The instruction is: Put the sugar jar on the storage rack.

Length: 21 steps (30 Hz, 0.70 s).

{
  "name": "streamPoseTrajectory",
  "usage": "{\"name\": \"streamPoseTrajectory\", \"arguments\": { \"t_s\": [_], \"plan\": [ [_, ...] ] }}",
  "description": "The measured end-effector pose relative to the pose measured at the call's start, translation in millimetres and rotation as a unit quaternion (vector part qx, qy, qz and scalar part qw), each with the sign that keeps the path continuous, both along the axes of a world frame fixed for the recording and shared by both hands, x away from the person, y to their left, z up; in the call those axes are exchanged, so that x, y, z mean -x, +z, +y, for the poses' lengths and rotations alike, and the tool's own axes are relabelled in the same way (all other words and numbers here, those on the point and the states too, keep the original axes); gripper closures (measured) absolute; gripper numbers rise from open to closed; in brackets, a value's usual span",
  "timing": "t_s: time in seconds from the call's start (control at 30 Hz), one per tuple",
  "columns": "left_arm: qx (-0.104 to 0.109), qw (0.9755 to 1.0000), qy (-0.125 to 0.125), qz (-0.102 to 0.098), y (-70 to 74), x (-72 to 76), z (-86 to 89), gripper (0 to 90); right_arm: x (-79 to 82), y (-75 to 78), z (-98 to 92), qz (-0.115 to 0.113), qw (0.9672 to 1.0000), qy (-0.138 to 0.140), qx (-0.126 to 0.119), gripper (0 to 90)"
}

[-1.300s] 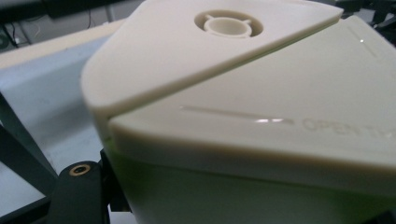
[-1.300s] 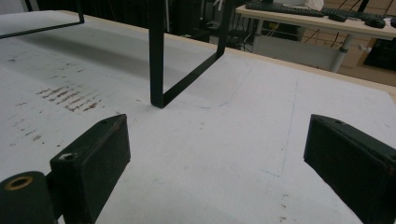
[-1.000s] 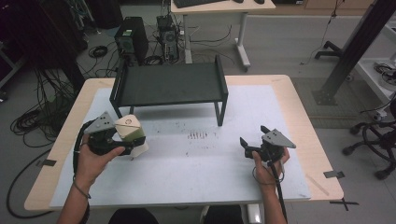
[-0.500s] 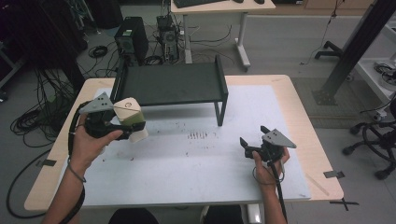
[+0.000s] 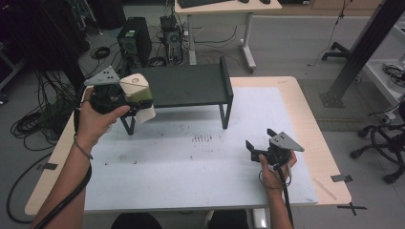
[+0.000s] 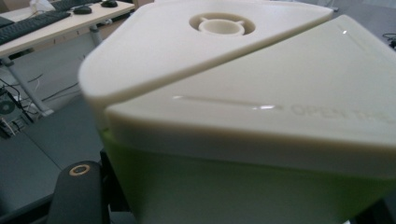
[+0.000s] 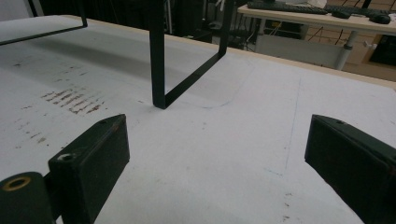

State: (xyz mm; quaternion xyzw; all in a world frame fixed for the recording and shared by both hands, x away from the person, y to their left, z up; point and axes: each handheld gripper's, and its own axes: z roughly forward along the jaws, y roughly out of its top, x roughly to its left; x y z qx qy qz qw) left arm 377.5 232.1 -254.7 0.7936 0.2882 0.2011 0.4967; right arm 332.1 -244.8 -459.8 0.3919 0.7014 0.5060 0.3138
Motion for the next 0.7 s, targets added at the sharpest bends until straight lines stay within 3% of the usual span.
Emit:
{"name": "streamPoseTrajectory", "arguments": {
  "t_s": [0.57, 0.7],
  "plan": [
    [0.005, 1.0, -0.007, -0.004, 10.1, -50.3, -21.7, 27.8, 0.0, 0.0, -1.0, 0.001, 1.0, -0.002, -0.002, 6.3],
    [0.012, 0.9999, 0.001, -0.003, 7.8, -59.9, -27.3, 27.8, 0.2, 0.0, -1.0, 0.001, 1.0, -0.003, -0.001, 6.3]
  ]
}}
